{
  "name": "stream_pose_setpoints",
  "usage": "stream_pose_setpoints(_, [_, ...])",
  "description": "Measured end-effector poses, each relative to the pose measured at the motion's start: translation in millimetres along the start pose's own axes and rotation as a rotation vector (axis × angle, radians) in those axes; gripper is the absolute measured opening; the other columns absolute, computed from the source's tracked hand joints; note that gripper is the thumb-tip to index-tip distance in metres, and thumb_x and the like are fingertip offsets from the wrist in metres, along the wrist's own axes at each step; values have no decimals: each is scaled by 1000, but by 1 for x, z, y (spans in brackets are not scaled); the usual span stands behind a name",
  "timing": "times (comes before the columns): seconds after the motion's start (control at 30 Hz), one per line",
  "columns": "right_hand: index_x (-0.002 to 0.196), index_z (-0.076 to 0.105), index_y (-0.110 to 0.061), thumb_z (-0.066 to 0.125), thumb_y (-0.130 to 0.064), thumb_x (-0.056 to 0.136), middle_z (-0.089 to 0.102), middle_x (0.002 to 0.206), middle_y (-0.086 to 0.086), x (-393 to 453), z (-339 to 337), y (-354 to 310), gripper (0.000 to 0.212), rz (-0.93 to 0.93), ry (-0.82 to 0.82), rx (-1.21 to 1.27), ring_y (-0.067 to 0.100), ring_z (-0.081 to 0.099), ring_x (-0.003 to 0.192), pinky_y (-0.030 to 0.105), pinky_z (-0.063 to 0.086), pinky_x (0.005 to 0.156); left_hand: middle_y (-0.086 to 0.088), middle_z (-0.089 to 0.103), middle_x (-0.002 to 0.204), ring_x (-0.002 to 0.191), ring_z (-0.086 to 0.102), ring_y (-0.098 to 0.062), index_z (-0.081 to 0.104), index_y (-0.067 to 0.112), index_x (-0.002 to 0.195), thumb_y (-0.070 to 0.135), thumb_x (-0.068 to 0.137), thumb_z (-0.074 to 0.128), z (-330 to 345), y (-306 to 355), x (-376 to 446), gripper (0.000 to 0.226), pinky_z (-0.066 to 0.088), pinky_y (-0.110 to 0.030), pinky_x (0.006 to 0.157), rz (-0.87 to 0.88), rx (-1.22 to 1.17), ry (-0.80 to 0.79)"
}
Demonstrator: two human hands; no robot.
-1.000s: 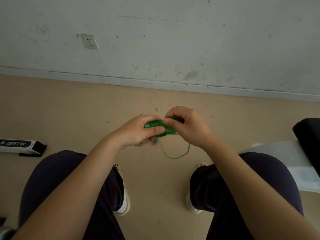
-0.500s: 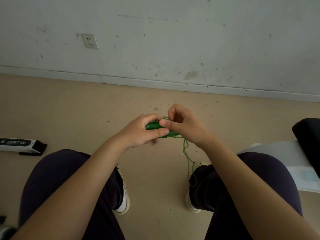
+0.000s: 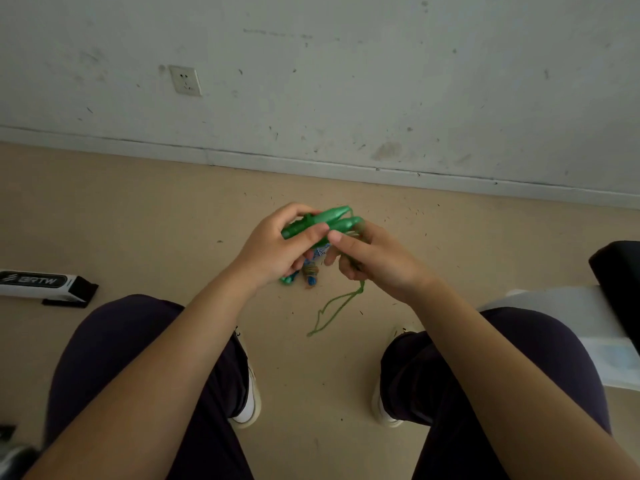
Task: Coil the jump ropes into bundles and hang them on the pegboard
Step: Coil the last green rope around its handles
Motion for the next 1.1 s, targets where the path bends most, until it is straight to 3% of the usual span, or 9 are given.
stream_pose_setpoints(0.17, [110,63,-2,56,-23,100,56,63,3,0,6,7,25,49,12,-136,8,39,47,18,31,44,5,63,64,50,51,-10,63,37,98,48,92,65,-11,-6,2,13,36,-21,41,-57,-96,136])
stream_pose_setpoints(0.33, [99,64,3,48,-17,103,52,55,0,-2,7,0,25,22,80,-263,3,41,43,12,33,44,0,60,73,53,47,-9,59,31,111,38,95,65,-5,-2,1,18,37,-23,42,-50,-185,33])
stream_pose_setpoints(0.5, [91,66,-7,50,-21,102,52,51,-11,-3,7,-10,24,-25,103,-426,0,44,45,13,38,50,-3,59,68,43,42,-9,56,19,112,32,96,64,-8,-5,2,21,32,-22,39,-75,-117,121])
stream_pose_setpoints(0.63, [88,64,-2,52,-19,101,51,57,-9,-7,9,-16,24,-74,99,-533,0,45,47,15,38,52,5,61,58,43,48,-1,59,21,100,37,96,63,-9,-1,4,16,36,-13,44,-6,133,143])
stream_pose_setpoints(0.77, [88,64,-5,58,-20,98,48,64,-11,-14,1,-29,19,-169,160,-588,-1,44,54,14,36,54,10,58,53,45,49,-1,60,23,94,39,94,65,-5,-2,3,16,38,-14,46,-3,244,14])
stream_pose_setpoints(0.83, [87,64,-7,61,-20,97,52,66,-3,-16,-7,-39,16,-235,206,-586,2,45,56,15,36,54,9,56,53,45,47,-2,62,22,98,40,91,66,3,-3,1,21,37,-16,46,-29,223,-113])
stream_pose_setpoints(0.93, [86,66,-10,63,-19,94,60,78,8,-15,-14,-41,12,-271,233,-587,18,53,68,31,45,64,8,58,58,46,49,-3,63,17,107,43,85,67,20,-1,-4,34,39,-15,46,-64,91,-296])
stream_pose_setpoints(1.0, [86,67,-15,65,-22,93,58,84,4,-14,-14,-37,10,-259,249,-605,16,52,75,29,44,70,9,63,63,51,54,-3,64,22,111,44,83,69,23,1,-6,36,42,-15,48,-71,66,-340])
stream_pose_setpoints(1.1, [85,63,-15,66,-23,93,53,79,-3,-10,-11,-32,11,-263,229,-571,8,48,71,22,41,66,3,67,70,54,57,-8,63,35,110,40,87,72,22,-3,-8,25,43,-19,49,-85,48,-365])
Point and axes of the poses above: each hand's wrist, its own x-axis towards the middle knuckle, its own z-axis out of the palm, y = z × x, the point moved 6 cm from there along x, towards the middle knuckle
